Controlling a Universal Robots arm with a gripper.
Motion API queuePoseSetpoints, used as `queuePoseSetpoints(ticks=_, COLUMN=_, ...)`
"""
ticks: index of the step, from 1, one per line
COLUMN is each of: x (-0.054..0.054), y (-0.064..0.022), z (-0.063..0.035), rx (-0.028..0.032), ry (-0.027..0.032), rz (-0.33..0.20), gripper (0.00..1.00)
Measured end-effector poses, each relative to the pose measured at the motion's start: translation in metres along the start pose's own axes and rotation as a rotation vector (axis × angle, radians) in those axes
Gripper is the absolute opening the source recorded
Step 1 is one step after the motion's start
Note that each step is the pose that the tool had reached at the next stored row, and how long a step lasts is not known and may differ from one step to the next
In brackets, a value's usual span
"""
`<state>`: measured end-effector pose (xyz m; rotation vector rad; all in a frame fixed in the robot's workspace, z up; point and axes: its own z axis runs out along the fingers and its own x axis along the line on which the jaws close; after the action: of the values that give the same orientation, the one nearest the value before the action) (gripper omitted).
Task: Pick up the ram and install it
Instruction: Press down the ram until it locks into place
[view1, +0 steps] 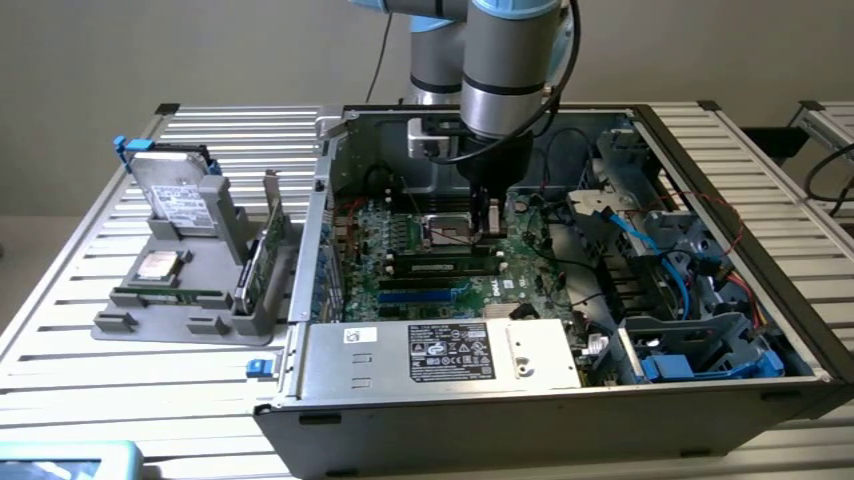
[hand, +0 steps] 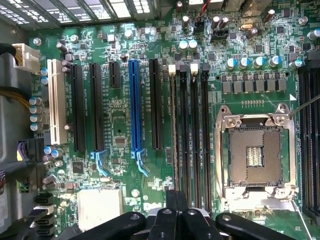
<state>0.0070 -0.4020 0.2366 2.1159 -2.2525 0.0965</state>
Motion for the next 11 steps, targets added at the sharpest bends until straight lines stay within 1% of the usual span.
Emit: queuePoseSetpoints(ticks=11, x=-0.0015, y=0.0001, z=0.0026, rx=0.0001, ry=-0.0002, rz=0.000, gripper=0.11)
